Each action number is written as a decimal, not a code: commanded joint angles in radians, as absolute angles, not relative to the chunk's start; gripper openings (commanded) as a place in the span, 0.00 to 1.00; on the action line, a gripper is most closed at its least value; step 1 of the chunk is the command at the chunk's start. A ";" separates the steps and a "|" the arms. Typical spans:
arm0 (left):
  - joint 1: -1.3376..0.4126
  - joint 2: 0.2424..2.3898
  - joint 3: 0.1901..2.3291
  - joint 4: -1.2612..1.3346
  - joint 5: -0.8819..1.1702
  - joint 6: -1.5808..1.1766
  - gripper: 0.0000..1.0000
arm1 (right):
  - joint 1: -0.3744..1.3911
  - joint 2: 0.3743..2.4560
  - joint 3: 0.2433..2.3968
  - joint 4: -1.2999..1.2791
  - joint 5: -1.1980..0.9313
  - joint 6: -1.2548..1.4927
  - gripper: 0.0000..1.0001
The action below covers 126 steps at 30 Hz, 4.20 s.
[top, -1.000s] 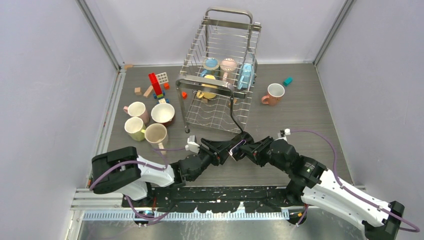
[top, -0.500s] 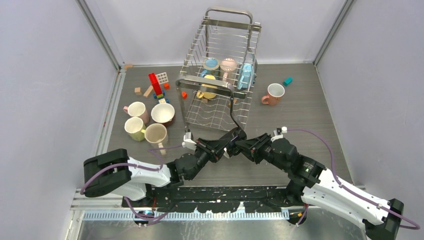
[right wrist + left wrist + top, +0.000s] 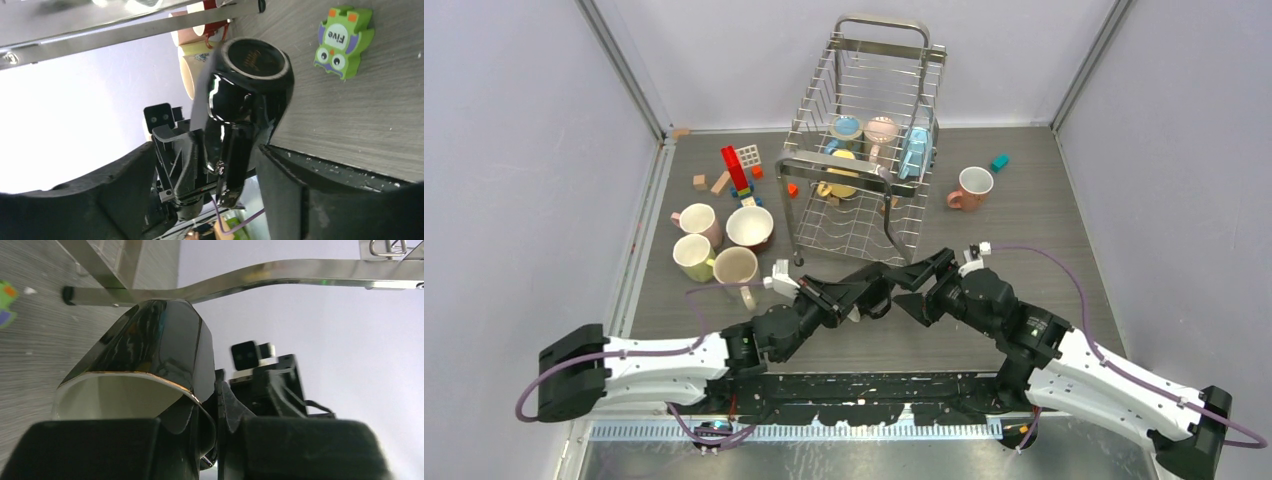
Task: Unload the cups from the dish rack
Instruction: Place the cup at the center of the board.
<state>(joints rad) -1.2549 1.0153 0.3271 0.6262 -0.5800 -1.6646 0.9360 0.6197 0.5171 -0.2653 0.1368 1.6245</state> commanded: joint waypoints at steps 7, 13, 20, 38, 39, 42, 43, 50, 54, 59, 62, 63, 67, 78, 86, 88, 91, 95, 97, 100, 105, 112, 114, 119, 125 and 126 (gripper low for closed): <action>-1.255 0.698 0.479 0.112 -0.622 -1.408 0.00 | 0.934 0.670 0.676 -0.404 0.219 1.457 0.94; -1.254 0.567 0.667 -0.333 -0.652 -1.291 0.00 | 0.934 0.666 0.756 -0.559 0.296 1.366 0.98; -1.254 0.506 0.855 -0.743 -0.792 -1.217 0.00 | 0.934 0.728 0.811 -0.605 0.293 1.295 1.00; -1.079 0.778 1.200 -1.056 -1.008 -0.846 0.00 | 0.932 0.812 0.937 -0.704 0.319 1.141 1.00; -1.003 0.788 1.196 -1.010 -0.934 -0.774 0.00 | 0.933 0.814 0.943 -0.709 0.319 1.132 1.00; -0.743 0.813 1.186 -0.906 -0.713 -0.678 0.00 | 0.933 0.828 0.969 -0.728 0.321 1.098 1.00; -0.673 0.822 1.185 -0.882 -0.661 -0.660 0.00 | 0.933 0.830 0.976 -0.734 0.320 1.088 1.00; -0.323 0.938 1.226 -0.833 -0.458 -0.640 0.00 | 0.931 0.839 1.003 -0.771 0.318 1.001 1.00; -0.184 0.969 1.258 -0.884 -0.436 -0.650 0.00 | 0.931 0.856 1.016 -0.786 0.293 0.938 1.00; -0.054 0.983 1.290 -0.994 -0.410 -0.661 0.00 | 0.929 0.874 1.035 -0.820 0.266 0.879 1.00; -0.012 0.980 1.289 -1.063 -0.418 -0.668 0.00 | 0.929 0.868 1.031 -0.828 0.252 0.847 1.00; -0.005 0.976 1.285 -1.084 -0.421 -0.671 0.00 | 0.928 0.867 1.028 -0.829 0.245 0.841 1.00; 0.066 0.966 1.255 -1.150 -0.398 -0.692 0.00 | 0.928 0.867 1.012 -0.818 0.208 0.825 1.00; 0.097 0.982 1.124 -1.177 -0.345 -0.777 0.00 | 0.927 0.848 0.982 -0.818 0.166 0.792 1.00; 0.102 1.020 0.991 -1.075 -0.308 -0.825 0.00 | 0.928 0.836 0.967 -0.814 0.161 0.782 1.00; 0.105 1.036 0.964 -1.036 -0.291 -0.825 0.00 | 0.928 0.832 0.964 -0.816 0.161 0.781 1.00; 0.106 1.079 0.942 -0.992 -0.263 -0.820 0.00 | 0.928 0.830 0.961 -0.819 0.165 0.778 1.00; 0.106 1.139 0.938 -0.961 -0.232 -0.810 0.00 | 0.927 0.839 0.960 -0.820 0.169 0.774 1.00; 0.107 1.142 0.930 -0.939 -0.225 -0.806 0.00 | 0.928 0.847 0.960 -0.816 0.170 0.773 1.00; 0.106 1.155 0.925 -0.915 -0.210 -0.800 0.00 | 0.928 0.857 0.957 -0.807 0.165 0.773 1.00; 0.107 1.180 0.909 -0.905 -0.204 -0.793 0.00 | 0.928 0.870 0.950 -0.790 0.155 0.776 1.00; 0.106 1.188 0.875 -0.893 -0.221 -0.788 0.00 | 0.928 0.884 0.951 -0.781 0.150 0.775 1.00; 0.106 1.194 0.876 -0.891 -0.219 -0.784 0.06 | 0.927 0.884 0.951 -0.781 0.151 0.775 1.00; 0.106 1.174 0.899 -0.903 -0.219 -0.768 0.28 | 0.928 0.886 0.952 -0.779 0.147 0.775 1.00; 0.107 1.136 0.943 -0.927 -0.199 -0.745 0.41 | 0.928 0.897 0.984 -0.792 0.149 0.776 1.00; 0.107 1.130 0.949 -0.932 -0.186 -0.743 0.41 | 0.928 0.900 0.993 -0.798 0.151 0.776 1.00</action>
